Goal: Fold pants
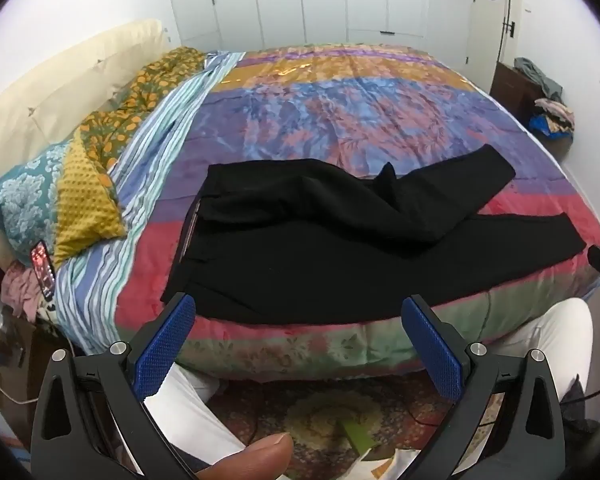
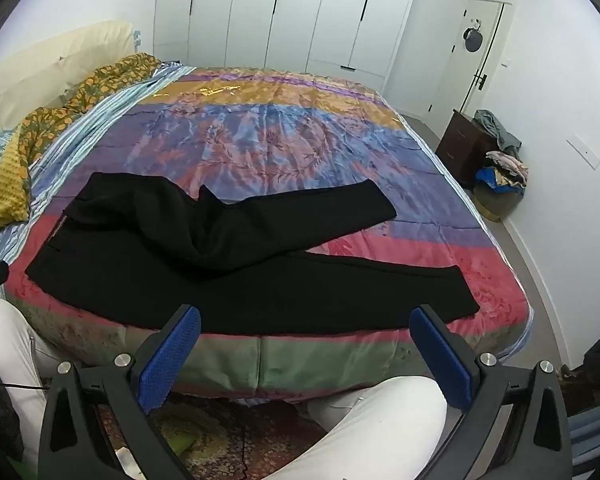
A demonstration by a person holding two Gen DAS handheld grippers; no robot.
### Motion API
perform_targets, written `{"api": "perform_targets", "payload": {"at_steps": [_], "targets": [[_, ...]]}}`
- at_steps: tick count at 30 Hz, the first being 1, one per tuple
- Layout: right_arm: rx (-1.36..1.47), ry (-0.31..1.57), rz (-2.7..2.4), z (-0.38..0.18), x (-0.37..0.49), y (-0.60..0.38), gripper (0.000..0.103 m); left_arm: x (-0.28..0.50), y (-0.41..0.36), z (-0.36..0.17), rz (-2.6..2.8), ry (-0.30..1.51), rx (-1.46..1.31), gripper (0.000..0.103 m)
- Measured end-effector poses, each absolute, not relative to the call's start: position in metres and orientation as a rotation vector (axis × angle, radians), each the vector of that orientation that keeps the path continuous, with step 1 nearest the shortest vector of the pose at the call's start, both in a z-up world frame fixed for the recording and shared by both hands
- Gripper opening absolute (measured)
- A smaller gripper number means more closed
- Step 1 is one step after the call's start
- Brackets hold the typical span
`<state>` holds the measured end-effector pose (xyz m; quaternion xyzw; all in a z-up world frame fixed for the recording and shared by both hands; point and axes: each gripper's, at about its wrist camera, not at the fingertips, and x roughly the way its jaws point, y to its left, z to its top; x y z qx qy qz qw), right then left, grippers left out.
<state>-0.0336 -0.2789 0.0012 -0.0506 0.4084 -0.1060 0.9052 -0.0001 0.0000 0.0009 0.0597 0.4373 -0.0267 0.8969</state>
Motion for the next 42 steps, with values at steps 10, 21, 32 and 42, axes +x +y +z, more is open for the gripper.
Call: {"api": "perform_targets", "payload": {"at_steps": [10,21,32,42], "targets": [[-0.130,0.857,-0.238,-0.002,-0.032,-0.276,0.103,0.005,0.000,0.001,-0.045,0.908,0.125,0.103],[-0.149,0.862,-0.248,-0.005,-0.033,-0.272,0.103,-0.001,0.001,-0.003,-0.044,0.906,0.129,0.103],[-0.150,0.867,-0.251,-0.007,-0.032,-0.271,0.103,0.001,0.006,-0.007,-0.031,0.917,0.121,0.103],[-0.127,0.877,-0.236,-0.015,-0.032,-0.272,0.103,0.001,0.007,-0.007,-0.034,0.919,0.119,0.103]]}}
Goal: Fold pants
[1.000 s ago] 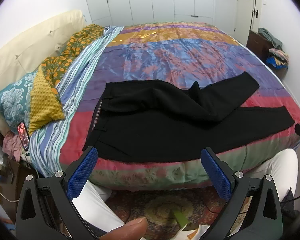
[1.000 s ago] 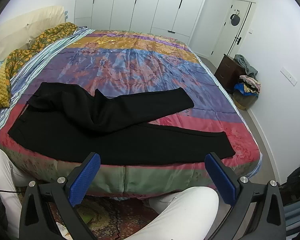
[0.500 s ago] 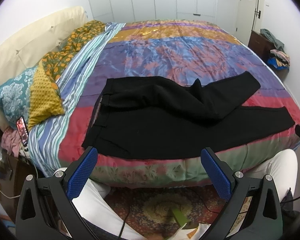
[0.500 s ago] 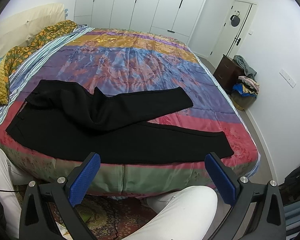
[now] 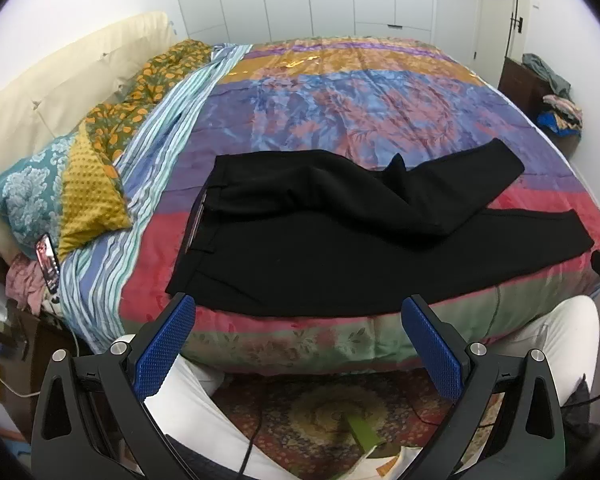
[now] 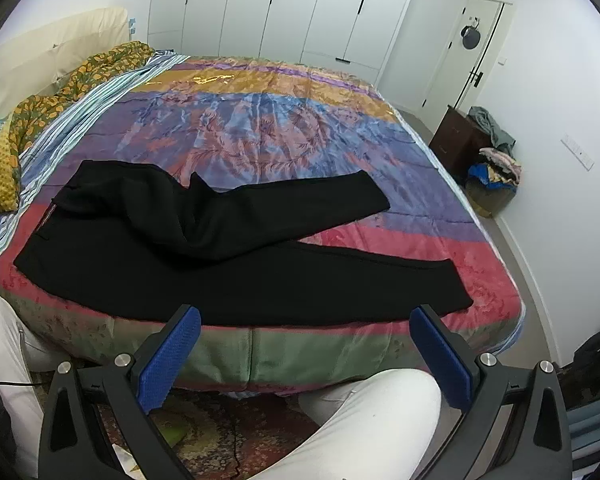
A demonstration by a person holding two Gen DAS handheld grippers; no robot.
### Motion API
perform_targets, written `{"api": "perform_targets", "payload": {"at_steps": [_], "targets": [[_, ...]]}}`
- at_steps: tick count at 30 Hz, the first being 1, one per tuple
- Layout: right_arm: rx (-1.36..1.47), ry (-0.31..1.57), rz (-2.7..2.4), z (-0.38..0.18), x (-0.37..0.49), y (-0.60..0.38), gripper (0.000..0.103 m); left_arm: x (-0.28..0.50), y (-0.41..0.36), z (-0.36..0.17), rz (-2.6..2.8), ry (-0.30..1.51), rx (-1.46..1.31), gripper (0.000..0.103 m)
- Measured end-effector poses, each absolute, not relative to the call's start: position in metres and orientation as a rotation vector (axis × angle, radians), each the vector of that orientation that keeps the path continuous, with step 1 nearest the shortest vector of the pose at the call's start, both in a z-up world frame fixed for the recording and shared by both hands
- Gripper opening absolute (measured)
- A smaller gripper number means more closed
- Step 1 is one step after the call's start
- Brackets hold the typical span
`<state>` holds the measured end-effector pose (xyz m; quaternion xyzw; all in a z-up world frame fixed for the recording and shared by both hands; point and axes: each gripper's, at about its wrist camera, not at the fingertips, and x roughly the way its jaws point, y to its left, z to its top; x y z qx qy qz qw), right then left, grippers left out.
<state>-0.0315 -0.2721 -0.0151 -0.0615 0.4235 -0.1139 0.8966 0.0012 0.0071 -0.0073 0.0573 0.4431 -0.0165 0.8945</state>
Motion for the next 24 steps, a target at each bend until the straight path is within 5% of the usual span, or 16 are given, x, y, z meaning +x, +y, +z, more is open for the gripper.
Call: {"api": "perform_targets", "payload": {"at_steps": [24], "targets": [[-0.112,0.896,-0.202,-0.0169,-0.0273,-0.2656,0.103,0.0027,0.0094,-0.0126,-0.045,0.915,0.105,0.103]]}}
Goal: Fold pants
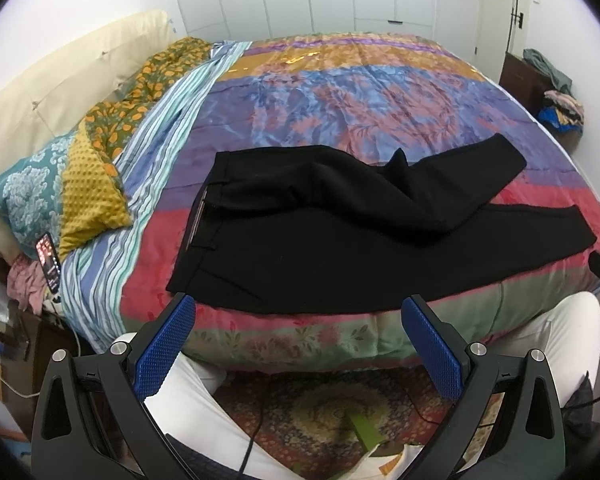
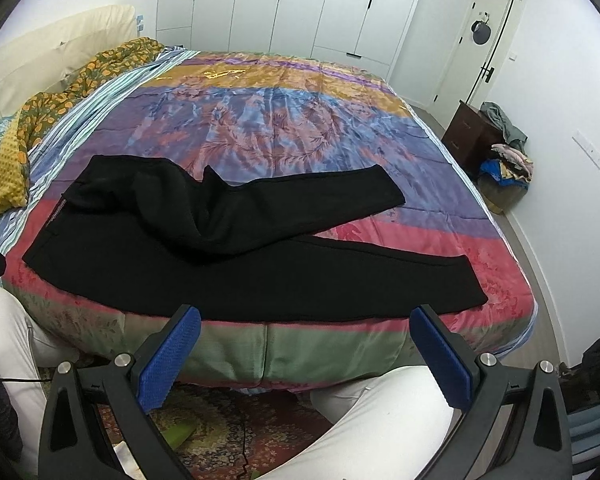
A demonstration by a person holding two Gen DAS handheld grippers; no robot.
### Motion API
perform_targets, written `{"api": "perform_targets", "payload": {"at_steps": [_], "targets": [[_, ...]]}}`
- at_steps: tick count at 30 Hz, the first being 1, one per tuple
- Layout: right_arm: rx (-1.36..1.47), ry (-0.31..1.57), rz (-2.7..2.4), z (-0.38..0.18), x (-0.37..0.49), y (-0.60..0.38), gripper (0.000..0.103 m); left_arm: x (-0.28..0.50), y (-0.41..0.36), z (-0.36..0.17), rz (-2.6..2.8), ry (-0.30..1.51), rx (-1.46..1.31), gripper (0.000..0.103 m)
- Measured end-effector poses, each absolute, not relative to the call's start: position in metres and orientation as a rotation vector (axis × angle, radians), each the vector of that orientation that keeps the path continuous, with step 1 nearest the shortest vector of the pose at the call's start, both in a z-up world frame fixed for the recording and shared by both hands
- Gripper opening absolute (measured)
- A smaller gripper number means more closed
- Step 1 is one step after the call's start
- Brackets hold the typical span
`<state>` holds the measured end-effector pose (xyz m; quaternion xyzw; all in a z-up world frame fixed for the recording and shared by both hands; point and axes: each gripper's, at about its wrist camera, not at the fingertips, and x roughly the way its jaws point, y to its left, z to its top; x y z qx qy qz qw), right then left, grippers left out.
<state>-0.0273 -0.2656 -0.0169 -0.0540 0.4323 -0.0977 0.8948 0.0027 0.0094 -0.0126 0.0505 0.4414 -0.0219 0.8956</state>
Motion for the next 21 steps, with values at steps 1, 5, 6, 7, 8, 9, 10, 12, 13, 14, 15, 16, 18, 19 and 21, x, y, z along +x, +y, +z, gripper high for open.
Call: {"api": "perform_targets", "payload": {"at_steps": [1,5,6,7,8,9,10,12,13,14,15,16,18,19,21], "targets": [[-0.110,0.898,-0.200,-0.017,-0.027,-0.266,0.103,0.003,0.009,-0.012,-0.048,0.916,0.103,0.103],[-0.110,0.899,-0.190,-0.017,-0.026,-0.264,0.103,0.002,0.007,-0.012,-0.059,0.927,0.096,0.103],[-0.110,0.898,-0.184,-0.017,-0.026,-0.262,0.103,0.002,0.006,-0.012,-0.062,0.929,0.091,0.103],[-0.111,0.898,-0.182,-0.016,-0.026,-0.262,0.103,0.002,0.005,-0.012,-0.070,0.935,0.078,0.103],[-0.111,0.897,-0.180,-0.016,-0.025,-0.261,0.103,0.002,0.006,-0.012,-0.073,0.935,0.075,0.103],[-0.112,0.897,-0.177,-0.016,-0.025,-0.260,0.103,0.001,0.006,-0.012,-0.078,0.934,0.067,0.103],[-0.112,0.896,-0.173,-0.016,-0.025,-0.259,0.103,0.001,0.007,-0.012,-0.080,0.934,0.065,0.103],[-0.113,0.896,-0.166,-0.016,-0.025,-0.258,0.103,0.001,0.006,-0.011,-0.084,0.928,0.058,0.103],[-0.112,0.896,-0.161,-0.016,-0.024,-0.257,0.103,0.001,0.006,-0.010,-0.084,0.923,0.059,0.103],[-0.111,0.897,-0.156,-0.016,-0.024,-0.257,0.103,0.001,0.005,-0.010,-0.086,0.917,0.057,0.103],[-0.111,0.897,-0.153,-0.016,-0.024,-0.256,0.103,0.001,0.005,-0.010,-0.085,0.909,0.060,0.103],[-0.110,0.898,-0.146,-0.016,-0.023,-0.255,0.103,0.000,0.003,-0.009,-0.085,0.897,0.059,0.103],[-0.107,0.898,-0.137,-0.016,-0.023,-0.255,0.103,0.000,0.002,-0.009,-0.086,0.887,0.058,0.103],[-0.107,0.897,-0.134,-0.015,-0.023,-0.254,0.103,0.000,0.002,-0.009,-0.085,0.889,0.060,0.103],[-0.106,0.894,-0.127,-0.015,-0.023,-0.253,0.103,0.001,0.002,-0.009,-0.082,0.905,0.067,0.103]]}}
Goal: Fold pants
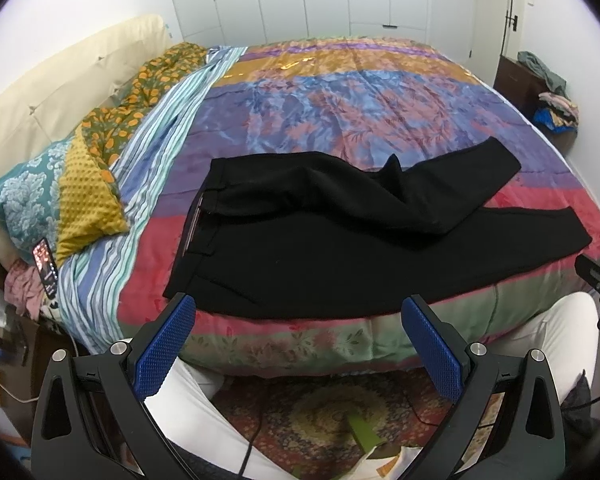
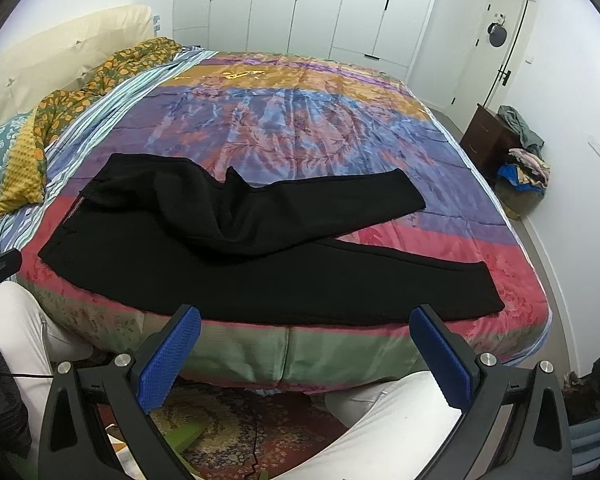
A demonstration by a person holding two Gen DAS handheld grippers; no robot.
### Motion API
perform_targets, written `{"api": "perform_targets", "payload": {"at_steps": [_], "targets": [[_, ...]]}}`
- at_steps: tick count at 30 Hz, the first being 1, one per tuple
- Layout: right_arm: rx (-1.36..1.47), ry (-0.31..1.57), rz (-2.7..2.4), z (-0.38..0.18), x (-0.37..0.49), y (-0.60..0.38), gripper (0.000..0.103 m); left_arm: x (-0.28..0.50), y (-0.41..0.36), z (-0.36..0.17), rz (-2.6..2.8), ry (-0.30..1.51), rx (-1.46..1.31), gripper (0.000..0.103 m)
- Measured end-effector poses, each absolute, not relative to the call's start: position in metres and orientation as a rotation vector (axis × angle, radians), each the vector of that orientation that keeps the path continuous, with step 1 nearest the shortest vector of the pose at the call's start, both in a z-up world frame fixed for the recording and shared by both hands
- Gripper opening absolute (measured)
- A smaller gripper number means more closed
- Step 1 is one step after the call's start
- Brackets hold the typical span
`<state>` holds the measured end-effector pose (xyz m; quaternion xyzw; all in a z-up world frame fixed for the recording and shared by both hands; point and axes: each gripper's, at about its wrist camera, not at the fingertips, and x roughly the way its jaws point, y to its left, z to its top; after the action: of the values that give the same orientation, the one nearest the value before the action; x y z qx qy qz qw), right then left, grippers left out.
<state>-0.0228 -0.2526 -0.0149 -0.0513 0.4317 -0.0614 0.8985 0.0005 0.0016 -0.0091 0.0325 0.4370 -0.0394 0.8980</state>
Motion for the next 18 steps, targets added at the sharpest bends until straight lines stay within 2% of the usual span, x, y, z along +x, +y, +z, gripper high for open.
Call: {"api": "perform_targets", "payload": {"at_steps": [9,18], "targets": [[-0.076,0.875,-0.099,-0.0128,-0.0239,-0.2521,0.103,0.0007,-0.0042,-0.0058,-0.089,0.869,0.065,0.103],[0.038,0.857,-0.047,-0.0097,-0.0230,-0.2593,0.103,0.0011,-0.0026,-0.0067,-0.090,0.920,0.066,0.103]]}}
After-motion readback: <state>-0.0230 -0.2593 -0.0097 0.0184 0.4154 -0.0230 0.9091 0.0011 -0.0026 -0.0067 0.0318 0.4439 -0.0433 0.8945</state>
